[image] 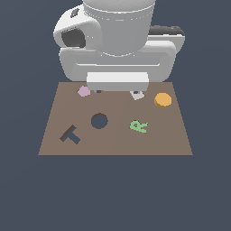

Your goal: Insert a designated object into the corresponding slot on a board.

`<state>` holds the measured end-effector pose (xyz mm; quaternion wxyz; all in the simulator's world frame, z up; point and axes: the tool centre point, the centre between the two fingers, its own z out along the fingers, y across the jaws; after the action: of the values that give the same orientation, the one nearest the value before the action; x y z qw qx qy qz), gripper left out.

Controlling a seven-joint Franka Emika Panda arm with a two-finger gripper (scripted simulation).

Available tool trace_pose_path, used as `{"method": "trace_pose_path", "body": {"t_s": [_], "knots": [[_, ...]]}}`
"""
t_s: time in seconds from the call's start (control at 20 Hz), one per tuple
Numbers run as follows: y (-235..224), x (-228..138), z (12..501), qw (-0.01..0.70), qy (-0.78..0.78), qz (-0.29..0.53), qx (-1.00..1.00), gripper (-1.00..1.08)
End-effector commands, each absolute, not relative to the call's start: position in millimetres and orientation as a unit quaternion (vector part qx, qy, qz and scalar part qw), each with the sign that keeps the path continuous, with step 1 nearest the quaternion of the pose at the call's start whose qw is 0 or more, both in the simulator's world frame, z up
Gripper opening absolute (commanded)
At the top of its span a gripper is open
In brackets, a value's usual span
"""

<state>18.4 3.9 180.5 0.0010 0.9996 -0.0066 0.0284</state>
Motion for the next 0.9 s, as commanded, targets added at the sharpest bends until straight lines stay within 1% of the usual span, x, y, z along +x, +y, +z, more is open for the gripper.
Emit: {"method": "trace_pose_path", "body": {"t_s": [0.0, 0.15, 0.35, 0.55, 0.85], "knots": [[4, 18, 181, 0.001, -0.007, 0.028, 1.000, 1.00], [10, 18, 177, 0.001, 0.001, 0.028, 1.000, 1.00], [34, 14, 160, 0.000, 0.032, 0.024, 0.999, 1.00], [77, 4, 130, -0.001, 0.088, 0.018, 0.996, 1.00], [149, -27, 77, -0.001, 0.186, 0.006, 0.983, 1.00]]}}
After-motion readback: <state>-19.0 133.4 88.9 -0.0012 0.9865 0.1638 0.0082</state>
